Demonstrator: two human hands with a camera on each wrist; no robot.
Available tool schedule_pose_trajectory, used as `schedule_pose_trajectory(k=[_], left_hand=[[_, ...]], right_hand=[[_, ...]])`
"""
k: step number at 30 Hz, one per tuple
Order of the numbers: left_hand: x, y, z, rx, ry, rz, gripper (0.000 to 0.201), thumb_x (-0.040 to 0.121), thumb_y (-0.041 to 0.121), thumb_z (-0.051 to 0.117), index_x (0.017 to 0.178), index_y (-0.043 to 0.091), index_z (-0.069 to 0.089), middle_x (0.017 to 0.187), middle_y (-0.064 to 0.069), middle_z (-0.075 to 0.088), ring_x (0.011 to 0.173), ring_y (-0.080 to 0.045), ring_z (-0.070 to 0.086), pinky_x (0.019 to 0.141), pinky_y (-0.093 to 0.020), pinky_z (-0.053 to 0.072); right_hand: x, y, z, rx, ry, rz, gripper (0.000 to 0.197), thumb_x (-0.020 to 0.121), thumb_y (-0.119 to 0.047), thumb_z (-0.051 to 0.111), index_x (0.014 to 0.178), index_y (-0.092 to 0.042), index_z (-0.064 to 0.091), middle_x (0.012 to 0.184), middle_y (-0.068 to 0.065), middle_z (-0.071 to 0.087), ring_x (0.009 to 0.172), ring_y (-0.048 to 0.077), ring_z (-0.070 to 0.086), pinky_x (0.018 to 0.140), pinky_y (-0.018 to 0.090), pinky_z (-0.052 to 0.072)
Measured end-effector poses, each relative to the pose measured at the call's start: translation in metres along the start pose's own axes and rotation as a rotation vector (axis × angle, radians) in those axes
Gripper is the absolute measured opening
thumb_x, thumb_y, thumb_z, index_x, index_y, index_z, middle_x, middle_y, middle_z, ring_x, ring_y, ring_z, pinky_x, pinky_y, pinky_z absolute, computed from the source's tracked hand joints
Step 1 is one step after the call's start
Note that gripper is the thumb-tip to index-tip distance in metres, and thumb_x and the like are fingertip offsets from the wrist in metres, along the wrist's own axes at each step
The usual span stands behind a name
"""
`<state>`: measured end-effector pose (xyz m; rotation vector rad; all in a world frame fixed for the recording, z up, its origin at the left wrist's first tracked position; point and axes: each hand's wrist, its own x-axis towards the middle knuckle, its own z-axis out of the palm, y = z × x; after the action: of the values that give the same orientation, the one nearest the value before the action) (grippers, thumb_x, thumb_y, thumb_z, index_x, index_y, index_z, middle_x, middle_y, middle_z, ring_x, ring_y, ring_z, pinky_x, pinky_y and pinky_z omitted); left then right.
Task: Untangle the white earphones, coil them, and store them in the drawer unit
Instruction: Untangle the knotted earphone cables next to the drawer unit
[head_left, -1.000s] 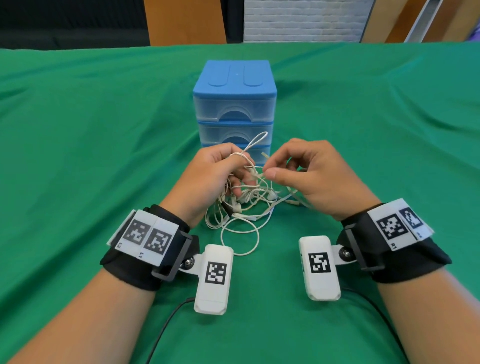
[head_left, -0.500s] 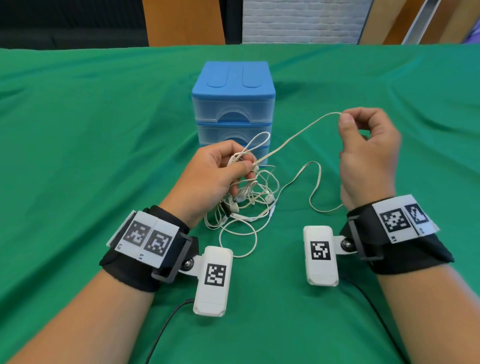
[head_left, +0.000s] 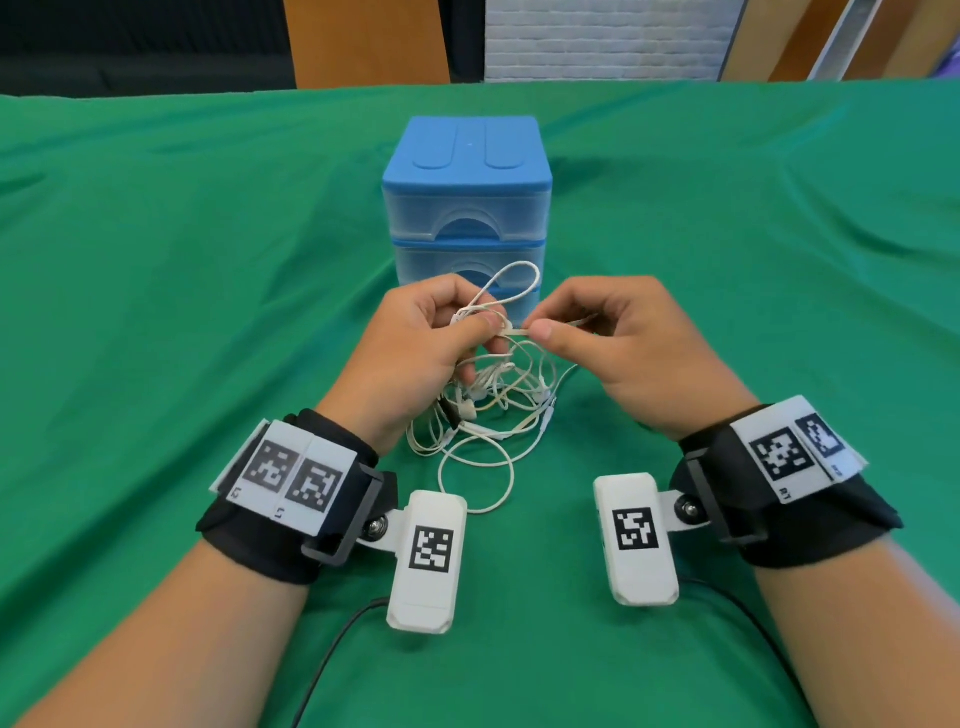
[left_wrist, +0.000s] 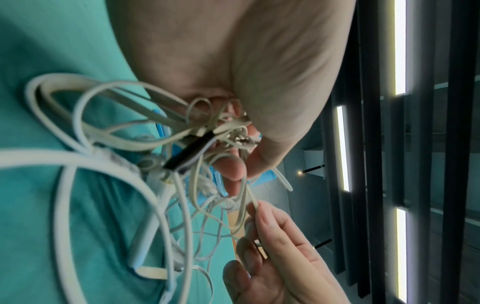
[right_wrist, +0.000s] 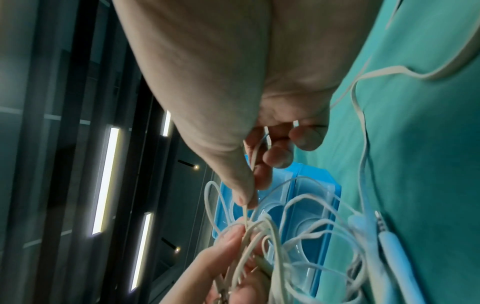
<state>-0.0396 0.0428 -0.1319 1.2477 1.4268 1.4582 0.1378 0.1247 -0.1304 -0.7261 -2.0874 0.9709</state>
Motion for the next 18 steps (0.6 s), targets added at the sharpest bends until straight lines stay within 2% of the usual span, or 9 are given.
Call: schedule_pose_trajectory(k=[2, 4, 6, 8, 10, 14, 18], left_hand=[[0.001, 0.0, -0.001, -0.029, 0.016, 0.0, 0.005, 0.092, 0.002, 0.066, 0.096, -0.001, 0.065, 0.082, -0.012, 0.073, 0.068, -0.022, 0.06, 0.054, -0.024, 0.05], [0.002, -0.001, -0.001, -0.047, 0.041, 0.002, 0.003, 0.092, -0.001, 0.064, 0.096, 0.0, 0.065, 0.086, -0.014, 0.073, 0.075, -0.025, 0.062, 0.057, -0.025, 0.052], [0.003, -0.002, -0.003, -0.057, 0.075, 0.001, 0.006, 0.092, -0.004, 0.063, 0.095, 0.002, 0.065, 0.088, -0.015, 0.073, 0.078, -0.025, 0.062, 0.057, -0.024, 0.051], [0.002, -0.002, -0.005, -0.055, 0.098, 0.002, 0.008, 0.092, -0.004, 0.061, 0.095, 0.002, 0.066, 0.087, -0.012, 0.073, 0.072, -0.022, 0.061, 0.058, -0.026, 0.048], [0.002, 0.0, -0.006, -0.059, 0.113, 0.003, 0.007, 0.092, -0.001, 0.061, 0.097, 0.001, 0.066, 0.086, -0.009, 0.073, 0.058, -0.018, 0.056, 0.059, -0.03, 0.042], [0.002, 0.004, -0.006, -0.134, 0.139, 0.014, 0.009, 0.094, -0.001, 0.058, 0.097, 0.003, 0.066, 0.084, -0.007, 0.071, 0.055, -0.016, 0.054, 0.055, -0.023, 0.046], [0.001, 0.007, -0.008, -0.225, 0.16, 0.022, 0.01, 0.095, 0.001, 0.057, 0.101, 0.003, 0.065, 0.086, -0.006, 0.07, 0.056, -0.015, 0.056, 0.056, -0.025, 0.05]], right_hand=[[0.0, 0.001, -0.002, 0.019, 0.042, -0.004, 0.008, 0.092, -0.015, 0.069, 0.085, -0.012, 0.071, 0.07, 0.002, 0.067, 0.064, 0.016, 0.049, 0.062, 0.032, 0.041], [0.0, 0.0, -0.003, 0.108, 0.117, -0.007, 0.01, 0.095, -0.012, 0.064, 0.086, -0.012, 0.066, 0.061, -0.01, 0.055, 0.058, 0.009, 0.042, 0.055, 0.022, 0.035], [0.002, -0.003, -0.007, 0.28, 0.22, -0.001, 0.011, 0.097, -0.012, 0.058, 0.087, -0.014, 0.06, 0.061, -0.009, 0.049, 0.053, 0.01, 0.038, 0.05, 0.02, 0.03], [0.004, -0.005, -0.014, 0.444, 0.321, 0.023, 0.014, 0.098, -0.012, 0.053, 0.085, -0.018, 0.056, 0.066, -0.004, 0.049, 0.052, 0.01, 0.04, 0.049, 0.021, 0.028], [0.005, -0.004, -0.022, 0.504, 0.411, 0.069, 0.017, 0.098, -0.012, 0.051, 0.082, -0.019, 0.054, 0.07, -0.002, 0.051, 0.051, 0.01, 0.04, 0.049, 0.022, 0.027], [0.006, 0.004, -0.033, 0.427, 0.565, 0.159, 0.022, 0.093, -0.009, 0.052, 0.074, -0.02, 0.054, 0.069, 0.001, 0.053, 0.048, 0.013, 0.039, 0.044, 0.02, 0.027], [0.006, 0.014, -0.038, 0.255, 0.637, 0.179, 0.015, 0.086, -0.012, 0.06, 0.075, -0.022, 0.062, 0.075, 0.004, 0.056, 0.054, 0.013, 0.042, 0.047, 0.021, 0.033]])
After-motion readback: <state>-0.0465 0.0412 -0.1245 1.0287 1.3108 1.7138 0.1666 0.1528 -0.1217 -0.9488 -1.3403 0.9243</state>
